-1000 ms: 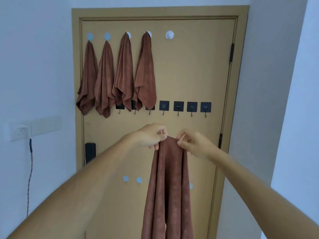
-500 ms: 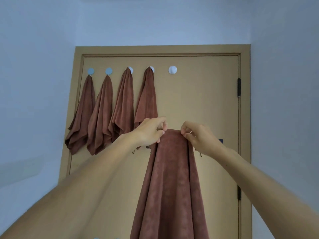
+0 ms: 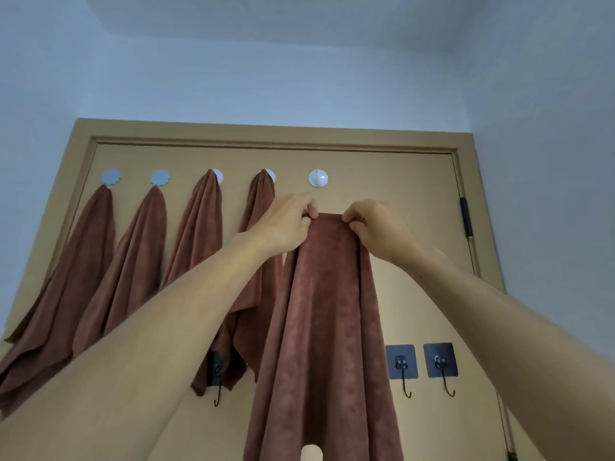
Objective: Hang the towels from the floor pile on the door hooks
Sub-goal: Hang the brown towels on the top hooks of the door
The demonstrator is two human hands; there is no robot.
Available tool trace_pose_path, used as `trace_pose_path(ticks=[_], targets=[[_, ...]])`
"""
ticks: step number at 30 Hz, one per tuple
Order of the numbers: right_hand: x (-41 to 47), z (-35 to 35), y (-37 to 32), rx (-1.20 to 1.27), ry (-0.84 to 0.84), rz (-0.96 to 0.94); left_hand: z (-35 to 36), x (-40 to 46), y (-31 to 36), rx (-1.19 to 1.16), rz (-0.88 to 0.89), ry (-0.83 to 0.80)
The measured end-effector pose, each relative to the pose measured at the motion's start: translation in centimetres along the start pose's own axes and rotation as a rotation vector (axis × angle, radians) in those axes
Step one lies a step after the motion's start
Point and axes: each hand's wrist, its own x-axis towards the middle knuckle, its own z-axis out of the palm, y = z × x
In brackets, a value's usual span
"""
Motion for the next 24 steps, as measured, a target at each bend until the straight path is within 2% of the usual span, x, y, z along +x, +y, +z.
trace_pose_path(ticks=[12,17,24], targets=[[9.9,7.6,6.5,-0.275,0.053,-0.114,6.6,12.0,-7.7,0.186,0.084,0.224],[15.1,10.0,9.9,-0.3,0.101,-0.137,8.6,18.1,-9.8,0.218,0.084,0.305],[21.7,12.5,11.4,-0.404,0.185,-0.112,9.7,24.3,-12.0,0.331,0.014,0.36]])
